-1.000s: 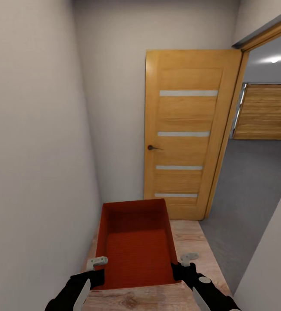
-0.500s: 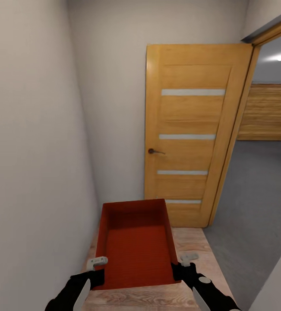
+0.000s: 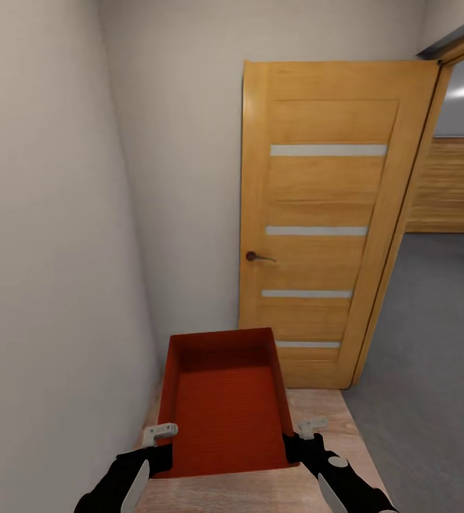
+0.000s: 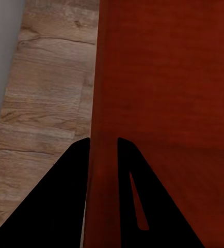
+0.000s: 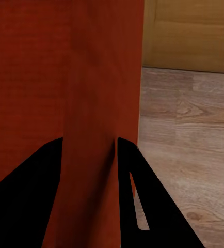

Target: Move the two storage containers from the living room to the garage. In the garage, place one container on the floor and stack the other container on top of it (either order is fine).

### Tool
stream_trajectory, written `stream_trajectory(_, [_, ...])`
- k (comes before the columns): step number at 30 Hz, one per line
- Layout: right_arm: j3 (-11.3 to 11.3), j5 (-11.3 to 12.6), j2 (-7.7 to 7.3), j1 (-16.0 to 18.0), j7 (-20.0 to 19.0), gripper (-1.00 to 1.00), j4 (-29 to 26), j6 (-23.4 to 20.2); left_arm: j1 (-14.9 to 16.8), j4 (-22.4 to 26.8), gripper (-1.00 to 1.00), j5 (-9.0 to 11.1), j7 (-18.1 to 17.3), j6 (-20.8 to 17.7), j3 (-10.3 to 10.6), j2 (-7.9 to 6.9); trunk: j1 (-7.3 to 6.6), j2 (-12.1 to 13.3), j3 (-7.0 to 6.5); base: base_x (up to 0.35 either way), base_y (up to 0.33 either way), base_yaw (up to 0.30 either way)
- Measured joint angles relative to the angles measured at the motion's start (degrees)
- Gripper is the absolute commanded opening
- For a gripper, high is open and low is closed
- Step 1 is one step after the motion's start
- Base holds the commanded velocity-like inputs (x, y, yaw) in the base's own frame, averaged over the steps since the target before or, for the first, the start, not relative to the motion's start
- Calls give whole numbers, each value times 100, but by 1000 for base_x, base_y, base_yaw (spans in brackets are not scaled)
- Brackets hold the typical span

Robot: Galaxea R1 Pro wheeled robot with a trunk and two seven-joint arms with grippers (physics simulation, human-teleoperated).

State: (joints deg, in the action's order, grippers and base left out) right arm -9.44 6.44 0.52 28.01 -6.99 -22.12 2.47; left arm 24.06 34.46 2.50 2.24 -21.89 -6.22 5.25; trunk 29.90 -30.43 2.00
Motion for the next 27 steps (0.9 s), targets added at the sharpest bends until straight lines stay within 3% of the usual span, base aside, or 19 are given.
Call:
stream_trajectory(8, [0,0,0,-1,0,-100,-1,-2,-1,-1,-100,0,0,0,0,0,3,1,0,213,0,-77])
stream_trajectory(27, [0,0,-1,-1,0,-100,-2,-5,0,-3,-100,1,-1,-1,0,0,3,1,0,5,0,-269])
